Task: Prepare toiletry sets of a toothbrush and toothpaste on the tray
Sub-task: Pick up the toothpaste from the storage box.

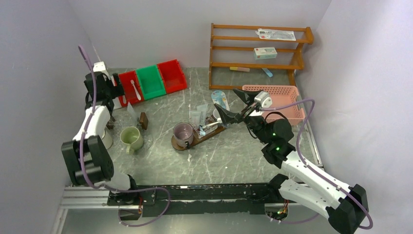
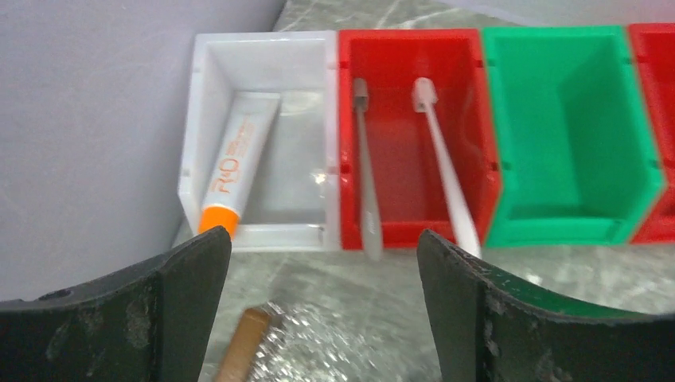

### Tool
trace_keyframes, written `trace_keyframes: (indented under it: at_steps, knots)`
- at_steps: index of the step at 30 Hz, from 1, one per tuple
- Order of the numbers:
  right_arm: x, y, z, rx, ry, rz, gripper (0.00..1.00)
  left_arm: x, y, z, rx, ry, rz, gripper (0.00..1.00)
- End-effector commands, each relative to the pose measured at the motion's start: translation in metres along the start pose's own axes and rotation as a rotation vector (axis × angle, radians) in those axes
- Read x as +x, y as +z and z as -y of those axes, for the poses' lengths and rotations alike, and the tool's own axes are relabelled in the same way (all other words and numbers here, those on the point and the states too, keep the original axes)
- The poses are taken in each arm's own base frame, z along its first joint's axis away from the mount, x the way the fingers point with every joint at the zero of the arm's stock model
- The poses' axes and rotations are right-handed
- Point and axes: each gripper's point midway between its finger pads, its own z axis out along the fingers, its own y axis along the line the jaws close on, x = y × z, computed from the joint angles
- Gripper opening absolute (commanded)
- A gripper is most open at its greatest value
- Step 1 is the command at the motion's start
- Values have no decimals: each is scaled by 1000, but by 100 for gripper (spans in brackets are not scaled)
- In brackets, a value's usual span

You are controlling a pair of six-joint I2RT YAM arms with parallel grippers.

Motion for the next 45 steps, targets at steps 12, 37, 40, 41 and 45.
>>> trace_keyframes:
  at_steps: [12, 37, 40, 41, 45]
  knots:
    - [-5, 0, -3, 18, -42, 1, 100, 40, 85, -61, -172, 175, -260, 67]
    - [36, 6, 1, 55, -109, -101, 100, 100, 148, -81, -314, 388, -446, 57]
    - [36, 6, 1, 56, -109, -100, 100, 110, 152, -80, -303, 388, -472, 56]
    - [36, 5, 1, 57, -109, -100, 100, 113, 153, -79, -295, 388, -479, 56]
    - [35, 5, 2, 58, -109, -100, 100, 128, 155, -76, -272, 382, -522, 52]
